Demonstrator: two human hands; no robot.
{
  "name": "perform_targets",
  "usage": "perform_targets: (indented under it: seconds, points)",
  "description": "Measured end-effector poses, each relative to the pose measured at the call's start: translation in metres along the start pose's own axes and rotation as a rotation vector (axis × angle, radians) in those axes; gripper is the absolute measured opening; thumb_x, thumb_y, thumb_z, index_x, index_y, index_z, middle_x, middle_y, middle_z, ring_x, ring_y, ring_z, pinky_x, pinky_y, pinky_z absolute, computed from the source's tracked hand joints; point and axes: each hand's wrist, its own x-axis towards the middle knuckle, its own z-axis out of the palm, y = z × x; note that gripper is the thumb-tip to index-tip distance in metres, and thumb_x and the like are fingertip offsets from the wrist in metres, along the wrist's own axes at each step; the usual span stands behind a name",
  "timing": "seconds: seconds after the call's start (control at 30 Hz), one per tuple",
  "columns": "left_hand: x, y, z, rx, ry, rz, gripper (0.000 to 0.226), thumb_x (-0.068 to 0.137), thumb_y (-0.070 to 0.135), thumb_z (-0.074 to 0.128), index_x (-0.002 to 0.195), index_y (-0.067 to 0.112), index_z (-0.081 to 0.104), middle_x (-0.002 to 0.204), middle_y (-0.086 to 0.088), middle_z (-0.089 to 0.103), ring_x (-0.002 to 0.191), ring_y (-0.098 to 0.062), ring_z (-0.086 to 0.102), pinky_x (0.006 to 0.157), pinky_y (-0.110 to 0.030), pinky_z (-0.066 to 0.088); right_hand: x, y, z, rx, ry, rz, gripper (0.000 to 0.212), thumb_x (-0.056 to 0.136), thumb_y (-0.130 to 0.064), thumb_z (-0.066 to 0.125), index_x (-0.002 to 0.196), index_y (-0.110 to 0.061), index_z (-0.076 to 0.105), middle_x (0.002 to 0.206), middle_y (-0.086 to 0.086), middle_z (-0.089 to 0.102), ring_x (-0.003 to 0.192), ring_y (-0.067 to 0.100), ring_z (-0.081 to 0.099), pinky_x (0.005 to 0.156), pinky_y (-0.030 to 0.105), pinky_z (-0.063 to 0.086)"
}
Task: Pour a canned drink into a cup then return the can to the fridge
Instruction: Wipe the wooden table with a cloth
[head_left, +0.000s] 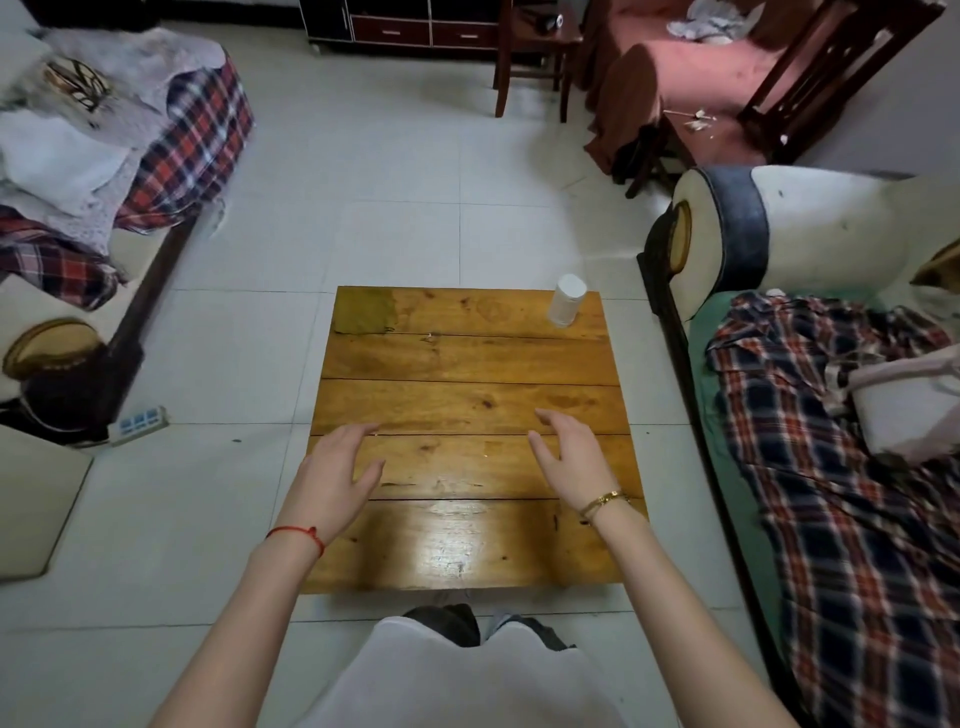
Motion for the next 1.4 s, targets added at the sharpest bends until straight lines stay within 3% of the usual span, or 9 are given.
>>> perform_targets:
  seconds: [0.13, 0.23, 0.37, 0.53, 0.73, 0.87, 1.1, 1.2, 1.4]
  points:
    - [0.013, -0.015, -0.002, -0.03, -0.009, -0.028, 0.042, 0.094, 0.027, 0.058, 0.135, 0.021, 0.051, 0.135, -0.001, 0.056, 0.124, -0.019, 0.052, 0.103, -0.032, 0.042, 0.022, -0.01, 0.008, 0.022, -0.012, 0.011, 0.04, 0.099, -0.033, 0.045, 0.135, -0.016, 0.05, 0.133, 0.002, 0.057, 0.125, 0.019, 0.049, 0.104, 0.035, 0.043]
    - [0.026, -0.026, -0.001, -0.08, -0.008, -0.092, 0.04, 0.094, 0.025, 0.059, 0.133, 0.021, 0.055, 0.132, 0.0, 0.058, 0.12, -0.018, 0.055, 0.099, -0.027, 0.042, 0.043, -0.016, 0.013, 0.088, -0.015, 0.069, 0.033, 0.098, -0.028, 0.048, 0.127, -0.013, 0.057, 0.116, 0.004, 0.065, 0.105, 0.017, 0.06, 0.092, 0.031, 0.049]
    - [0.051, -0.04, 0.005, -0.193, 0.034, -0.206, 0.032, 0.092, 0.019, 0.061, 0.124, 0.018, 0.062, 0.121, 0.0, 0.066, 0.104, -0.014, 0.061, 0.091, -0.023, 0.044, 0.078, -0.018, 0.024, 0.148, -0.047, 0.15, 0.026, 0.097, -0.024, 0.051, 0.113, -0.01, 0.065, 0.103, 0.007, 0.07, 0.092, 0.02, 0.062, 0.081, 0.025, 0.046]
    - [0.098, -0.057, 0.013, -0.215, 0.083, -0.318, 0.03, 0.091, 0.016, 0.062, 0.121, 0.011, 0.063, 0.113, -0.004, 0.068, 0.093, -0.01, 0.057, 0.09, -0.023, 0.044, 0.144, -0.014, 0.051, 0.215, -0.137, 0.244, 0.023, 0.094, -0.026, 0.053, 0.1, -0.011, 0.069, 0.094, 0.008, 0.074, 0.092, 0.028, 0.068, 0.09, 0.044, 0.052]
    - [0.178, -0.088, 0.011, -0.309, 0.174, -0.42, 0.026, 0.092, 0.015, 0.06, 0.117, 0.01, 0.065, 0.111, -0.006, 0.069, 0.088, -0.012, 0.059, 0.086, -0.022, 0.044, 0.236, -0.033, 0.081, 0.263, -0.186, 0.278, 0.023, 0.094, -0.026, 0.052, 0.093, -0.008, 0.067, 0.097, 0.014, 0.073, 0.091, 0.031, 0.068, 0.088, 0.048, 0.053]
    - [0.248, -0.121, 0.017, -0.37, 0.21, -0.487, 0.028, 0.096, 0.019, 0.053, 0.119, 0.01, 0.065, 0.116, -0.006, 0.066, 0.093, -0.013, 0.057, 0.083, -0.021, 0.043, 0.306, -0.047, 0.116, 0.353, -0.184, 0.348, 0.02, 0.091, -0.027, 0.054, 0.072, -0.024, 0.06, 0.097, 0.012, 0.073, 0.094, 0.031, 0.067, 0.09, 0.049, 0.053]
    - [0.354, -0.204, 0.054, -0.42, 0.177, -0.616, 0.031, 0.095, 0.021, 0.054, 0.123, 0.011, 0.062, 0.126, -0.009, 0.062, 0.117, -0.026, 0.057, 0.099, -0.036, 0.045, 0.416, -0.064, 0.198, 0.491, -0.158, 0.476, 0.022, 0.09, -0.031, 0.057, 0.081, -0.013, 0.065, 0.092, 0.012, 0.072, 0.089, 0.026, 0.067, 0.09, 0.048, 0.054]
    - [0.388, -0.234, 0.07, -0.426, 0.163, -0.666, 0.037, 0.094, 0.021, 0.056, 0.129, 0.009, 0.057, 0.128, -0.011, 0.061, 0.12, -0.027, 0.055, 0.102, -0.037, 0.043, 0.453, -0.07, 0.23, 0.49, -0.136, 0.477, 0.017, 0.09, -0.031, 0.057, 0.079, -0.019, 0.063, 0.089, 0.007, 0.071, 0.089, 0.024, 0.067, 0.089, 0.044, 0.055]
    - [0.436, -0.278, 0.101, -0.443, 0.136, -0.681, 0.044, 0.093, 0.026, 0.061, 0.132, 0.009, 0.054, 0.129, -0.011, 0.062, 0.12, -0.027, 0.056, 0.104, -0.039, 0.042, 0.507, -0.07, 0.283, 0.516, -0.136, 0.523, 0.034, 0.087, -0.037, 0.062, 0.112, -0.014, 0.063, 0.106, 0.006, 0.07, 0.099, 0.026, 0.067, 0.091, 0.047, 0.054]
